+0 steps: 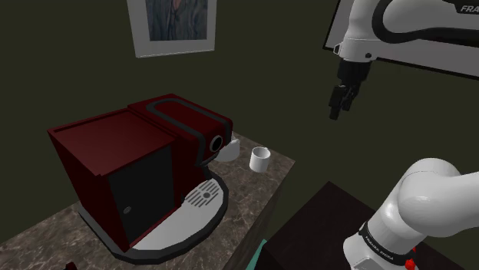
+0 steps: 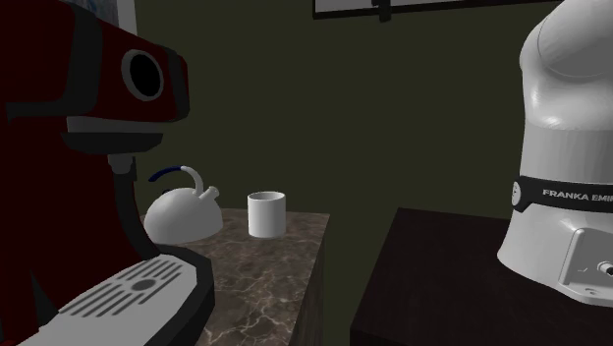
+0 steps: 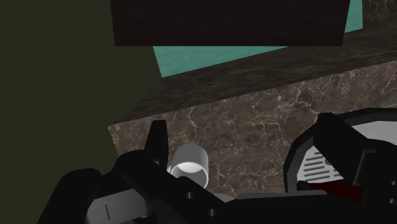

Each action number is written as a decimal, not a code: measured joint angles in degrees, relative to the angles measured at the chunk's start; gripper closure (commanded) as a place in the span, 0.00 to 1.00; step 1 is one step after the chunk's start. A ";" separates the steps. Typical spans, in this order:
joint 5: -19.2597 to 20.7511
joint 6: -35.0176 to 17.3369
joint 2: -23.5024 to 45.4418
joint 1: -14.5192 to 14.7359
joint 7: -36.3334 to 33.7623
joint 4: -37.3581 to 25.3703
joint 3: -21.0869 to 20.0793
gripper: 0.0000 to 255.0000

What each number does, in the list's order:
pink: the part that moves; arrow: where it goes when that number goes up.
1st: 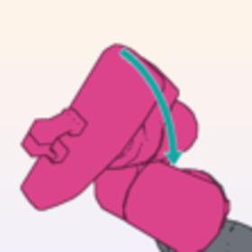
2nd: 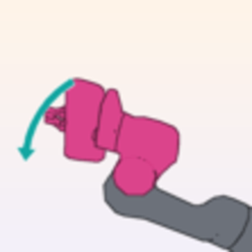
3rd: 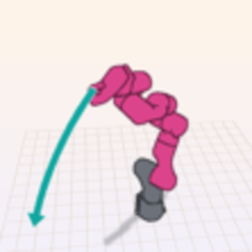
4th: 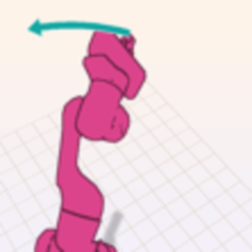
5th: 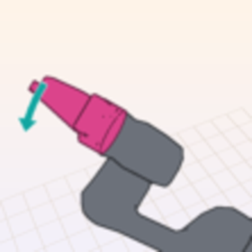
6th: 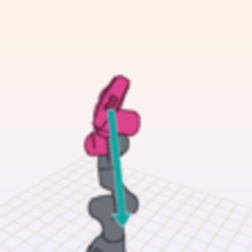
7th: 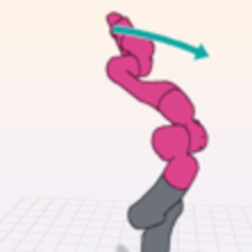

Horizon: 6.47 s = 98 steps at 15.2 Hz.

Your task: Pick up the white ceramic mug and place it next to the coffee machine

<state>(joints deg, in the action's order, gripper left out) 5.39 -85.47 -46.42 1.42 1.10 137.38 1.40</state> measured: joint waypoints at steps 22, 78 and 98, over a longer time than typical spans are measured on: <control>0.05 -47.78 30.82 0.48 1.48 10.19 4.70 0.00; -7.98 -67.26 63.84 -0.08 7.64 -8.61 3.82 1.00; -5.88 -53.26 52.48 0.47 6.26 -11.32 4.62 1.00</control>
<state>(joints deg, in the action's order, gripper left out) -0.49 -138.72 6.06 1.88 7.36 126.06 6.01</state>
